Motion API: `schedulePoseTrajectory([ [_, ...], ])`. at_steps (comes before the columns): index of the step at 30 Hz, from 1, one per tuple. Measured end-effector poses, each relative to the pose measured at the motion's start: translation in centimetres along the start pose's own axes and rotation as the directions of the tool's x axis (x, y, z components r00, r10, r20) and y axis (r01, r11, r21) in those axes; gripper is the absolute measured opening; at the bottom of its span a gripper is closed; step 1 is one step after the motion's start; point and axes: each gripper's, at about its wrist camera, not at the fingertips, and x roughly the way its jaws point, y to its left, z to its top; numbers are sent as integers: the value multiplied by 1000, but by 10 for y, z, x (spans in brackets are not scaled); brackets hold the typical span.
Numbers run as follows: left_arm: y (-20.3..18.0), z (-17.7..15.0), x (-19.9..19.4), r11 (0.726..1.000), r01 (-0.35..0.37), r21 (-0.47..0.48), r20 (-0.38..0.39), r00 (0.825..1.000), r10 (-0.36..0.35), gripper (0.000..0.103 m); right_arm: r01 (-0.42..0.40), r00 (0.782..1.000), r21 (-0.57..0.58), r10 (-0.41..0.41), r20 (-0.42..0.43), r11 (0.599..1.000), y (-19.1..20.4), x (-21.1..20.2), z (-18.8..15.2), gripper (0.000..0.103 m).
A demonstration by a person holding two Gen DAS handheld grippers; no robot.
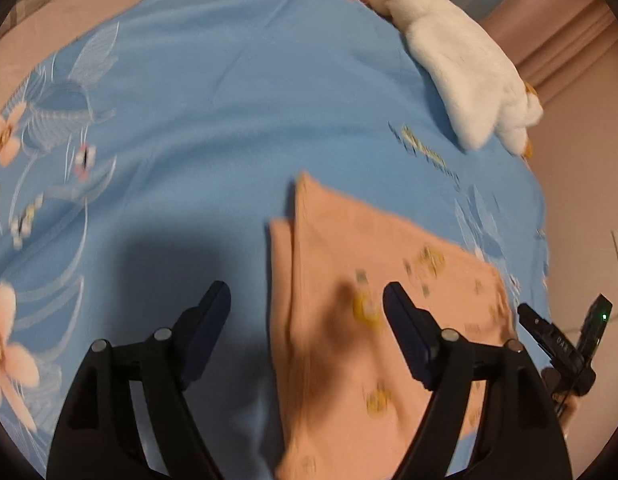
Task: Fold small clothes
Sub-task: 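Fold the held edge over the garment body and open both grippers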
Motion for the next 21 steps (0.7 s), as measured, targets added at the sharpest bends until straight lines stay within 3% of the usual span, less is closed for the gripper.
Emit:
schedulePoseTrajectory([
  [6, 9, -41, 4, 998, 49, -50, -113, 992, -54, 78, -104, 993, 124, 111, -49, 987, -25, -8, -46, 68],
  [10, 8, -56, 1, 996, 75, -50, -97, 992, -79, 77, -147, 984, 171, 161, -71, 974, -27, -11, -77, 68],
  [15, 10, -75, -2, 979, 179, -99, -148, 970, -193, 74, -215, 972, 240, 232, -45, 947, -24, -12, -91, 68],
  [17, 9, -79, 1, 978, 179, -109, -146, 970, -194, 61, -230, 968, 247, 248, -45, 941, -18, -7, -90, 68],
  [18, 8, -80, 2, 981, 163, -106, -141, 974, -177, 47, -236, 966, 245, 254, -44, 940, -16, -5, -90, 65],
  [19, 5, -79, 3, 984, 149, -99, -137, 977, -162, 37, -239, 965, 244, 257, -44, 940, -13, -1, -88, 48],
  [20, 4, -79, 5, 984, 147, -100, -145, 976, -161, 14, -238, 964, 244, 258, -55, 940, -12, 2, -87, 27],
  [21, 3, -80, 8, 982, 154, -110, -157, 973, -171, 11, -239, 962, 246, 263, -68, 939, -11, 5, -86, 21],
])
